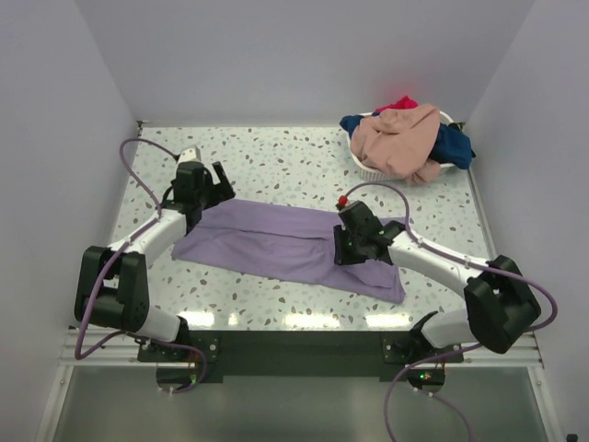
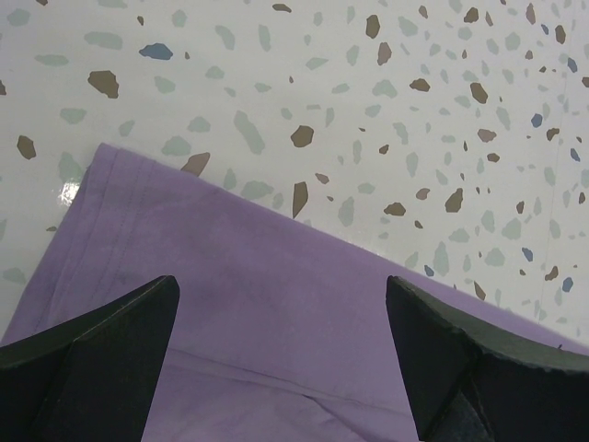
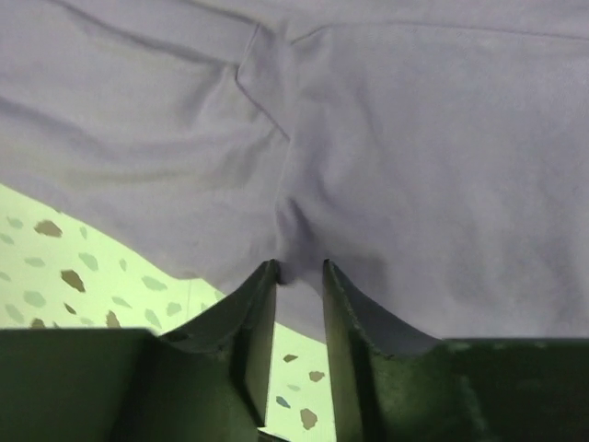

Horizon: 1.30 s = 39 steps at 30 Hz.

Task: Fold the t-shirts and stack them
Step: Fold the tshirt

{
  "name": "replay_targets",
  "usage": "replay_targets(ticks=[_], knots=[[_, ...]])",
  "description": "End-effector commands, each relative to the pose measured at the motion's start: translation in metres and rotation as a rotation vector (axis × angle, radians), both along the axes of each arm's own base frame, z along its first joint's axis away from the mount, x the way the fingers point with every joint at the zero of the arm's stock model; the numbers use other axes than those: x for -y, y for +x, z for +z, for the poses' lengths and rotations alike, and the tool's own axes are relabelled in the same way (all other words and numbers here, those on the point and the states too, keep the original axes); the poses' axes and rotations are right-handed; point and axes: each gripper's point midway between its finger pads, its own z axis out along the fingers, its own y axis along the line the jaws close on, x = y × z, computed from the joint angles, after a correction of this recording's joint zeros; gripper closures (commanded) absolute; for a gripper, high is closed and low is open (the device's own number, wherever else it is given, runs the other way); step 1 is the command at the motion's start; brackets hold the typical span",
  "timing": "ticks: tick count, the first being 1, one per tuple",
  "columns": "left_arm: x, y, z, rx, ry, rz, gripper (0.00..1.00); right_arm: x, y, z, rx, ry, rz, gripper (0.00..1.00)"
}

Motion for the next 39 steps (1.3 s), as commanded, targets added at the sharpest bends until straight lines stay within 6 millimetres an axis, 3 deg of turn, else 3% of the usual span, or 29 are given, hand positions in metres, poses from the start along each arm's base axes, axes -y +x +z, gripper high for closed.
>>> replay_targets(ticks=[1,4,7,10,12,19,22,28,35,39], knots=[[-0.002,-0.001,0.001,0.004,0.012,-0.016,0.0,-0.003,-0.007,0.016,0.024,-0.013,-0.021,0.68],[-0.003,0.0,-0.001,0.0,0.013,-0.012,0.0,-0.007,-0.008,0.036,0.06,0.007,-0.001,0.58],[-0.005,0.002,-0.004,-0.01,0.021,-0.003,0.0,0.003,-0.007,0.055,0.107,-0.018,-0.019,0.47],[-0.004,0.004,-0.005,-0.007,0.03,-0.01,0.0,0.017,0.0,0.061,0.16,-0.056,-0.062,0.37],[0.001,0.007,-0.002,0.002,0.031,-0.022,0.0,0.023,0.003,0.055,0.161,-0.081,-0.078,0.35],[0.067,0.008,-0.006,0.03,0.009,-0.203,0.0,0.036,0.015,0.02,0.081,-0.112,-0.13,0.35],[0.09,0.006,-0.022,0.025,-0.033,-0.279,0.0,0.048,0.02,0.009,0.066,-0.122,-0.157,0.35],[0.082,-0.004,-0.068,-0.088,-0.024,-0.244,0.0,0.062,0.023,-0.016,0.023,-0.16,-0.18,0.35],[0.075,-0.017,-0.088,-0.129,-0.042,-0.242,0.0,0.044,0.032,-0.055,-0.076,-0.166,-0.127,0.39],[0.054,-0.038,-0.105,-0.178,-0.027,-0.202,0.0,0.032,0.04,-0.065,-0.105,-0.149,-0.102,0.41]])
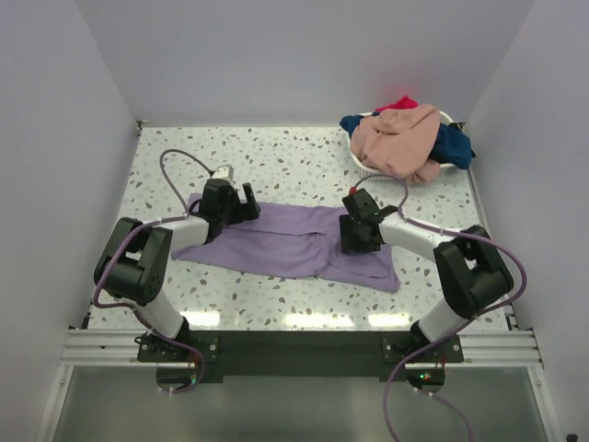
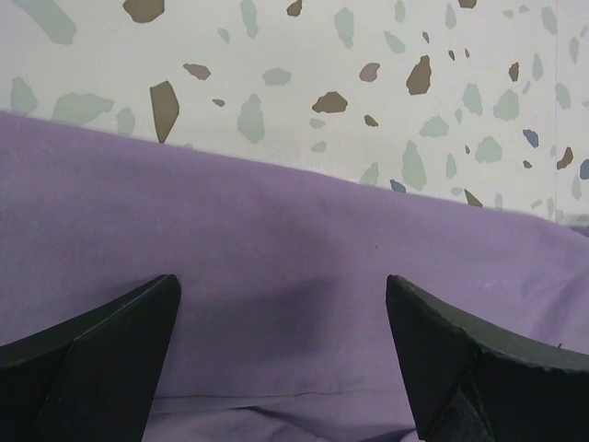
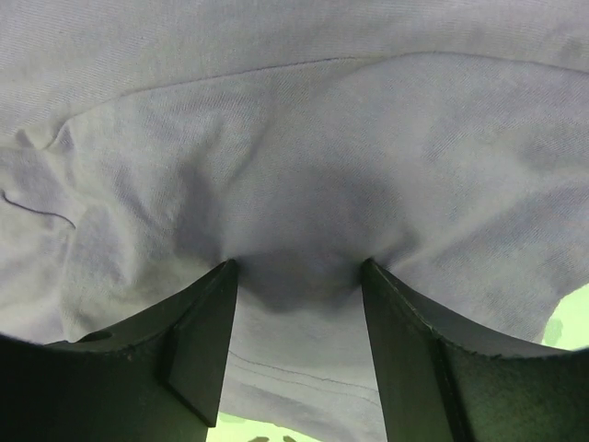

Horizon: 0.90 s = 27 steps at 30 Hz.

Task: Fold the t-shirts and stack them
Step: Fold the tshirt

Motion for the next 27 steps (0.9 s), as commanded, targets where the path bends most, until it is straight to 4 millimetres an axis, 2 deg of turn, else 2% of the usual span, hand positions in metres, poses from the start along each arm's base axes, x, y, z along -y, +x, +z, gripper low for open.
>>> replay_targets(ticks=[1,3,4,6,7,8,9,10,11,12,15,16,17,19,22,27], knots=[[-0.029,-0.028,-0.025,-0.086,0.033,0.057,0.0,-0.022,0.007,-0.02,-0.04,0.065,0.047,0.41],[-0.046,-0.041,-0.031,-0.111,0.054,0.09,0.0,-0.025,0.01,-0.026,-0.059,0.059,0.058,0.41],[-0.054,-0.042,-0.025,-0.094,0.071,0.116,0.0,-0.027,0.013,-0.026,-0.06,0.058,0.069,0.41],[-0.065,-0.057,-0.029,-0.119,0.102,0.146,0.0,-0.033,0.024,-0.027,-0.062,0.053,0.089,0.41],[-0.069,-0.059,-0.022,-0.101,0.109,0.166,0.0,-0.036,0.028,-0.028,-0.066,0.052,0.094,0.41],[-0.072,-0.069,-0.028,-0.12,0.112,0.172,0.0,-0.043,0.039,-0.023,-0.051,0.064,0.103,0.41],[-0.073,-0.073,-0.028,-0.122,0.111,0.173,0.0,-0.046,0.042,-0.03,-0.07,0.059,0.107,0.41],[-0.074,-0.076,-0.023,-0.108,0.107,0.18,0.0,-0.054,0.056,-0.022,-0.048,0.07,0.121,0.41],[-0.077,-0.085,-0.029,-0.131,0.115,0.185,0.0,-0.058,0.062,-0.021,-0.046,0.073,0.129,0.41],[-0.078,-0.088,-0.028,-0.129,0.117,0.189,0.0,-0.061,0.066,-0.031,-0.069,0.066,0.133,0.41],[-0.08,-0.089,-0.015,-0.104,0.116,0.2,0.0,-0.078,0.095,-0.022,-0.039,0.075,0.157,0.41],[-0.08,-0.088,-0.007,-0.084,0.109,0.198,0.0,-0.08,0.1,-0.03,-0.054,0.064,0.163,0.41],[-0.079,-0.087,-0.002,-0.075,0.106,0.194,0.0,-0.088,0.117,-0.017,-0.018,0.072,0.164,0.41],[-0.074,-0.083,0.011,-0.041,0.086,0.173,0.0,-0.093,0.13,-0.014,-0.005,0.063,0.174,0.41],[-0.075,-0.083,0.023,-0.032,0.087,0.174,0.0,-0.101,0.159,0.025,0.083,0.058,0.168,0.39],[-0.071,-0.084,0.034,-0.012,0.07,0.16,0.0,-0.095,0.175,0.082,0.198,0.033,0.158,0.35]])
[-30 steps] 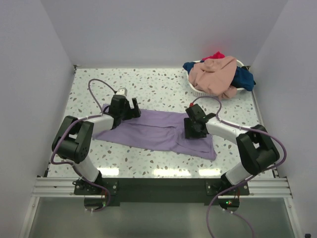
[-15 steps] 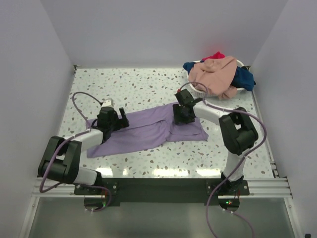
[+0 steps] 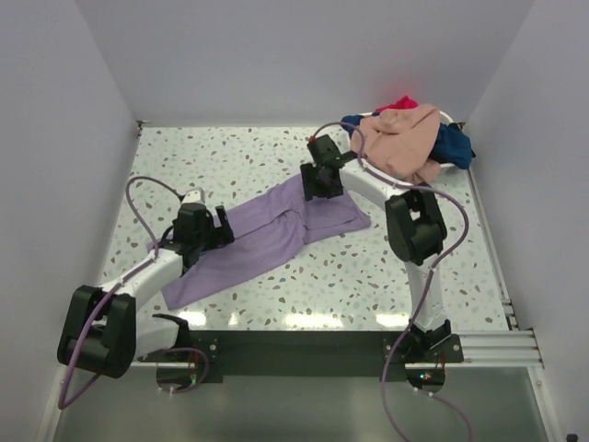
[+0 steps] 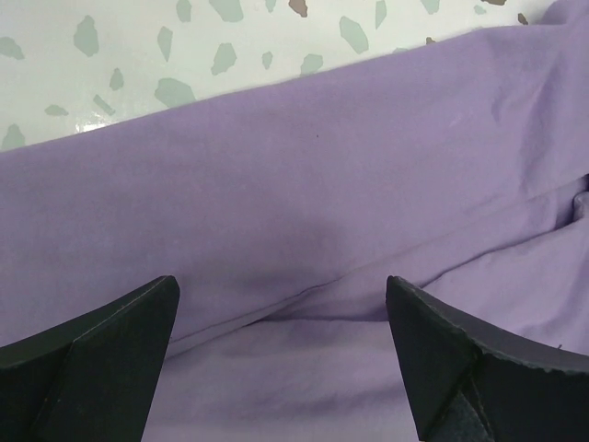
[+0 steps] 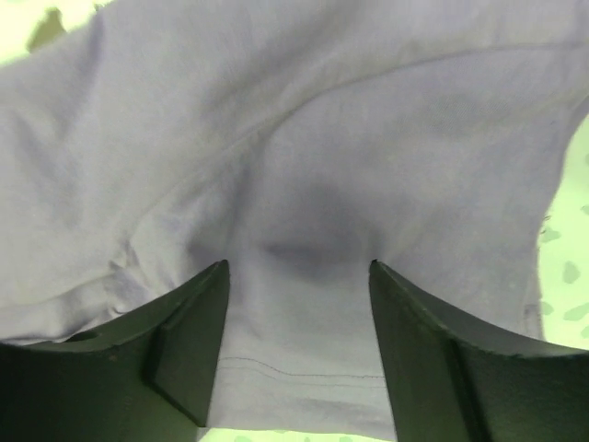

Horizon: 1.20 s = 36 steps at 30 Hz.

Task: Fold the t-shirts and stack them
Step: Fold the tshirt

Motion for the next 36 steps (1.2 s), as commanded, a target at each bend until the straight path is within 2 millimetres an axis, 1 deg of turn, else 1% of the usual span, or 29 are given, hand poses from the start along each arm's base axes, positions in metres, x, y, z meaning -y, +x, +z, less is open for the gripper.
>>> replay_targets(ticks=[1,2,3,4,5,6,7,9,10,12,13,14,15,19,25,26,28,29,30,32,33,34,35,36], knots=[[0.006,0.006,0.022,0.044,-0.026,-0.014,0.0,0.007,0.007,0.059,0.101,-0.01,0.003,0.32],[0.009,0.008,0.026,0.059,-0.031,-0.023,0.0,0.012,0.006,0.075,0.134,-0.009,-0.016,0.31],[0.016,0.008,0.03,0.072,-0.034,-0.052,0.0,0.012,0.001,0.082,0.137,-0.003,-0.024,0.3],[0.021,0.008,0.035,0.091,-0.036,-0.084,0.0,0.016,-0.01,0.074,0.119,-0.016,-0.024,0.29],[0.027,0.01,0.041,0.108,-0.039,-0.102,0.0,0.017,-0.017,0.087,0.144,0.0,-0.026,0.29],[0.029,0.01,0.042,0.117,-0.04,-0.116,0.0,0.017,-0.024,0.085,0.136,0.016,-0.034,0.29],[0.032,0.01,0.044,0.121,-0.045,-0.124,0.0,0.021,-0.036,0.068,0.109,0.017,-0.035,0.29],[0.034,0.01,0.042,0.111,-0.045,-0.135,0.0,0.021,-0.049,0.064,0.093,0.057,-0.041,0.29],[0.036,0.009,0.038,0.097,-0.051,-0.148,0.0,0.023,-0.059,0.049,0.064,0.061,-0.042,0.29],[0.044,0.007,0.033,0.082,-0.058,-0.175,0.0,0.024,-0.065,0.039,0.045,0.072,-0.058,0.29],[0.045,0.006,0.03,0.076,-0.056,-0.18,0.0,0.024,-0.07,0.027,0.021,0.079,-0.054,0.29],[0.048,0.004,0.028,0.068,-0.055,-0.19,0.0,0.023,-0.072,0.022,0.009,0.088,-0.055,0.29],[0.049,0.003,0.024,0.056,-0.053,-0.191,0.0,0.022,-0.075,0.012,-0.01,0.087,-0.057,0.29],[0.048,-0.003,0.015,0.03,-0.043,-0.189,0.0,0.023,-0.065,0.0,-0.011,0.081,-0.078,0.29],[0.044,-0.014,0.0,-0.009,-0.041,-0.175,0.0,0.024,-0.05,-0.007,-0.007,0.058,-0.08,0.29],[0.045,-0.015,-0.002,-0.014,-0.043,-0.176,0.0,0.026,-0.048,-0.014,-0.02,0.05,-0.085,0.29],[0.044,-0.019,-0.009,-0.04,-0.043,-0.17,0.0,0.026,-0.041,-0.015,-0.019,0.044,-0.083,0.29],[0.046,-0.02,-0.01,-0.047,-0.044,-0.173,0.0,0.028,-0.038,-0.022,-0.032,0.033,-0.088,0.29],[0.047,-0.022,-0.015,-0.065,-0.049,-0.17,0.0,0.027,-0.032,-0.021,-0.027,0.032,-0.084,0.29],[0.049,-0.026,-0.018,-0.078,-0.057,-0.169,0.0,0.031,-0.024,-0.025,-0.033,0.022,-0.089,0.29],[0.051,-0.028,-0.02,-0.089,-0.073,-0.169,0.0,0.029,-0.017,-0.031,-0.038,0.022,-0.089,0.29],[0.052,-0.032,-0.022,-0.099,-0.076,-0.169,0.0,0.029,-0.014,-0.033,-0.047,0.018,-0.089,0.29],[0.055,-0.035,-0.024,-0.107,-0.082,-0.173,0.0,0.031,-0.008,-0.034,-0.049,0.021,-0.095,0.29],[0.056,-0.037,-0.024,-0.108,-0.095,-0.167,0.0,0.027,0.003,-0.038,-0.047,0.026,-0.091,0.29]])
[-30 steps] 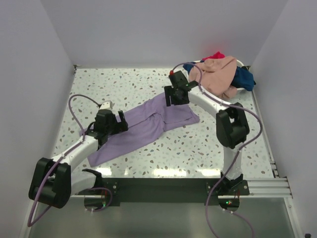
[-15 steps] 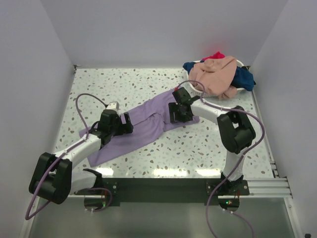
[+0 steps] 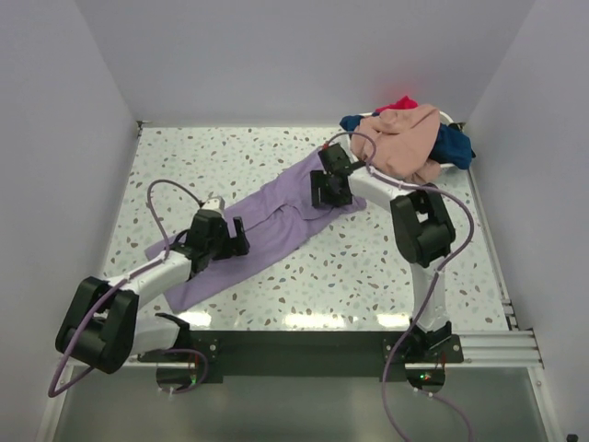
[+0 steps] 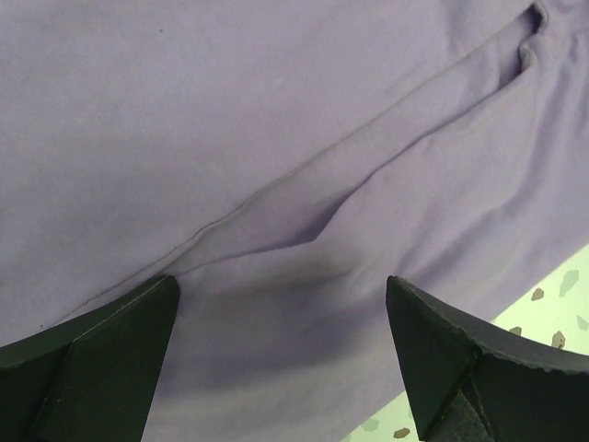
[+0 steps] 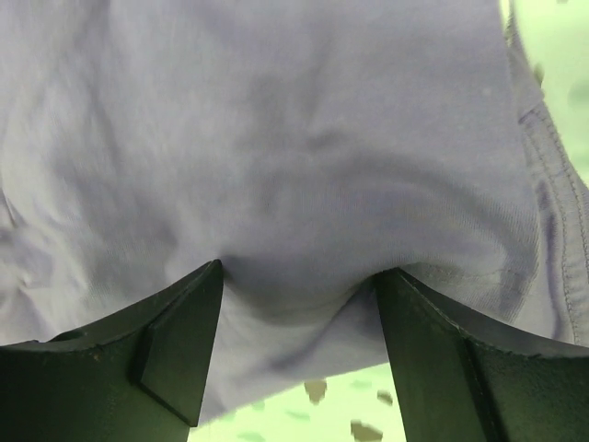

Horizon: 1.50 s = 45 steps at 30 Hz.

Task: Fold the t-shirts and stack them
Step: Fold the tshirt

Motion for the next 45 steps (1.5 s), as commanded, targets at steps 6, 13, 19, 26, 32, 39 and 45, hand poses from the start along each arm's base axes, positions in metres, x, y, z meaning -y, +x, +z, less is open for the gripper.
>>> replay_targets(ticks=[6,13,19,26,32,39,45], knots=[[0.026,-0.034,-0.016,-0.074,-0.103,-0.002,0.0,-0.007,0.064,-0.016,-0.012,0.025,-0.006,0.29],[0.071,-0.062,0.0,-0.079,-0.245,-0.06,0.0,-0.025,0.095,-0.018,-0.004,0.088,0.02,0.29],[0.097,-0.067,0.046,-0.004,-0.346,-0.099,0.0,-0.042,0.102,0.032,0.086,0.186,0.083,0.18],[0.062,-0.051,0.07,0.083,-0.142,-0.041,0.0,-0.03,0.077,0.119,0.238,0.21,0.129,0.13],[0.048,-0.059,0.029,-0.006,-0.008,-0.05,0.0,-0.028,0.03,0.131,0.24,0.184,0.169,0.12],[0.044,-0.067,0.013,-0.016,-0.01,-0.051,0.0,-0.06,-0.008,0.094,0.155,0.227,0.225,0.13],[0.05,-0.079,-0.01,-0.082,-0.025,-0.087,0.0,-0.074,-0.006,0.056,0.075,0.221,0.225,0.14]])
